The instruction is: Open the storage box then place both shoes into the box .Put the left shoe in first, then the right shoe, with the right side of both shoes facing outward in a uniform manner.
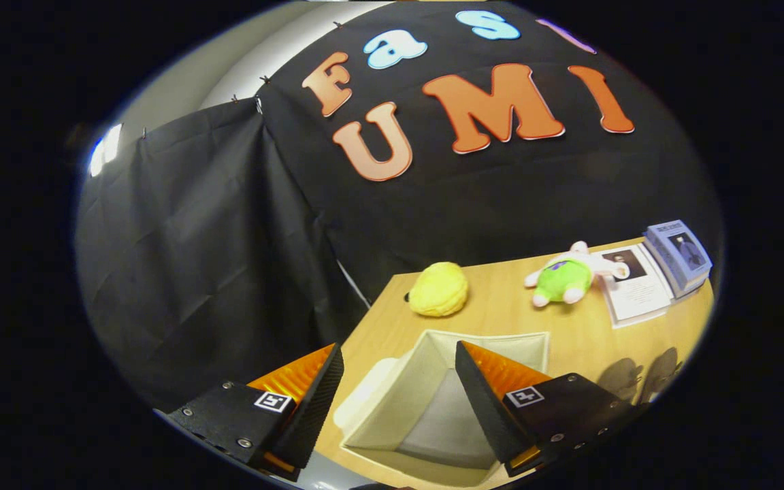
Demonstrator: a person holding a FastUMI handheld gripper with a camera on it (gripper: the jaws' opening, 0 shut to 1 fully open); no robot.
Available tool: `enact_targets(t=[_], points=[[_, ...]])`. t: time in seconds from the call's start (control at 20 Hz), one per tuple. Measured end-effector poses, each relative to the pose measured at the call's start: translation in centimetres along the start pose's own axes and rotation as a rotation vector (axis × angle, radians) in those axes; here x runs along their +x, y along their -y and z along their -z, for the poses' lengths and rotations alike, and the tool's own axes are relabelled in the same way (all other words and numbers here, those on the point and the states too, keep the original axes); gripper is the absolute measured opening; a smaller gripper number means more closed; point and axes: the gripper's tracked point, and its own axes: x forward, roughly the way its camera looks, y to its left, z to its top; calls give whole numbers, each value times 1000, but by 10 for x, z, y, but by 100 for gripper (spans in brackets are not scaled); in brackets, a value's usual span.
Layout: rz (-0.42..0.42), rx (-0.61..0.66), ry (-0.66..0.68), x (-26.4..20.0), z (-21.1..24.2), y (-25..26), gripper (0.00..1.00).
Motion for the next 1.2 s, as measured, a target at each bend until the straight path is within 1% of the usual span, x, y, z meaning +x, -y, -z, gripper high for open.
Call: enact_targets(t=[0.25, 0.4, 0.55, 0.65, 0.8, 0.9, 1.0, 1.05, 1.1, 1.15, 1.2], points=[[224, -50, 38, -38, 5, 101, 98], [336, -43, 49, -67, 21, 156, 98], [434, -25, 42, -86, 39, 197, 98], [477, -20, 40, -94, 50, 215, 98], [535, -8, 21, -103, 79, 244, 96], [554, -5, -1, -100, 97, 254, 91], [549, 7, -21, -95, 113, 258, 82], [547, 12, -32, -91, 119, 259, 76], [556, 13, -44, -87, 125, 262, 73], [566, 13, -61, -83, 132, 267, 66], [577, 19, -78, -79, 139, 271, 63]])
